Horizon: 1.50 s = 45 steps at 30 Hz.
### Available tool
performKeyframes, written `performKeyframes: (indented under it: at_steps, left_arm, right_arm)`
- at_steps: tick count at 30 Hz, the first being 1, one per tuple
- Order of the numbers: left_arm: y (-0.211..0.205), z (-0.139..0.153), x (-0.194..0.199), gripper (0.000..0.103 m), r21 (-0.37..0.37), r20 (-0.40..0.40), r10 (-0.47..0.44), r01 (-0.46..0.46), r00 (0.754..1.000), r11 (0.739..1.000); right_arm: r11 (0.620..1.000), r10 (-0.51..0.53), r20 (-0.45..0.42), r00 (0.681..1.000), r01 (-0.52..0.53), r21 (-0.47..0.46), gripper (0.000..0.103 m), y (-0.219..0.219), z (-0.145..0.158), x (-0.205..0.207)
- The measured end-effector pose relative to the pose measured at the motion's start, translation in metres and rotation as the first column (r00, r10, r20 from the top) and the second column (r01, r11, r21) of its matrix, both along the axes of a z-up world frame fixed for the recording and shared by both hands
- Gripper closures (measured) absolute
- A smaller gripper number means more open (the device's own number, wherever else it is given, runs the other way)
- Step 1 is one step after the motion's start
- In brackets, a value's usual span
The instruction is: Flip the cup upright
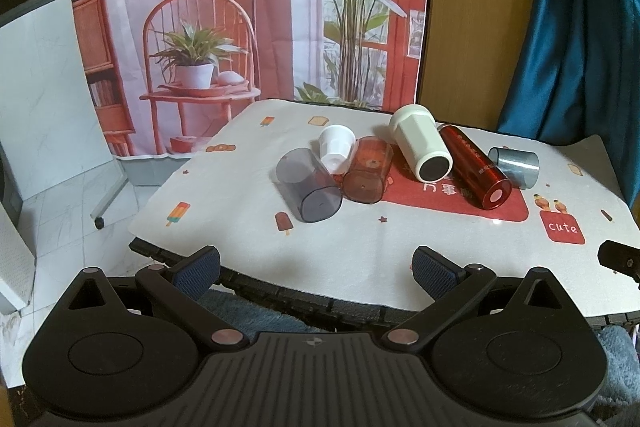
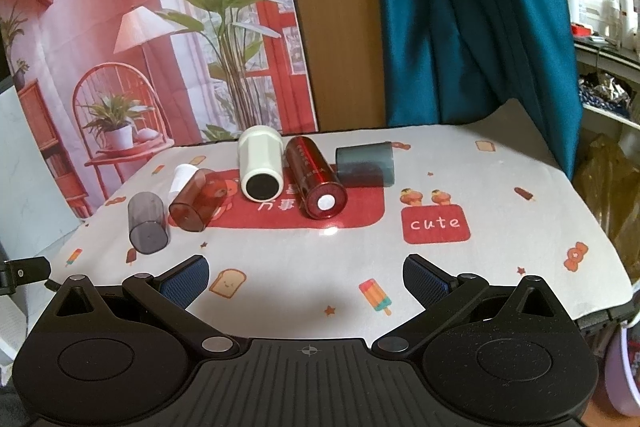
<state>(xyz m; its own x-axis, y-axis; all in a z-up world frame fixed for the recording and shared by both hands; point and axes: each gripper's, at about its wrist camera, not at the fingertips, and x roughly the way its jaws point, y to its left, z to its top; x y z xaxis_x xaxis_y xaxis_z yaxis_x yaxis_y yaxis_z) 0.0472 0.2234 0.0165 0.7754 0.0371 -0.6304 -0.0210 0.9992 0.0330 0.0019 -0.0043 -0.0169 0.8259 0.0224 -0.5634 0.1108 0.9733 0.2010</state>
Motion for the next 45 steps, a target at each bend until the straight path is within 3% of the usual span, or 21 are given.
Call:
performKeyframes:
  at_steps: [17, 30, 36, 41, 45]
  left_arm:
    - [-0.005, -0.013, 0.054, 0.0, 0.019, -0.038, -0.008, 0.008, 0.999, 1.0]
    - [-0.015, -0.063, 0.1, 0.0, 0.023, -0.116, -0.063, 0.066, 0.991, 0.998]
    - [-0.005, -0.081, 0.114, 0.0, 0.001, -0.145, -0.016, 0.017, 0.989, 1.0]
    - [0.005, -0.094, 0.123, 0.0, -0.033, -0.189, 0.012, -0.019, 0.982, 0.999]
    - [0.01, -0.1, 0.129, 0.0, -0.051, -0.2, 0.01, -0.02, 0.98, 0.998]
  right_arm:
    - [1.0, -0.014, -0.087, 0.996, 0.016, 0.022, 0.0, -0.025, -0.012, 0.051]
    - [0.987, -0.027, -0.188, 0.982, 0.056, 0.151, 0.0, -0.045, -0.041, 0.121]
    - [0.975, -0.019, -0.222, 0.975, 0.067, 0.21, 0.001, -0.046, -0.046, 0.151]
    - [0.953, -0.098, -0.232, 0.968, 0.158, 0.257, 0.002, -0.057, -0.045, 0.182]
    - [0.893, -0.203, -0.269, 0.942, 0.291, 0.344, 0.004, -0.079, -0.053, 0.21]
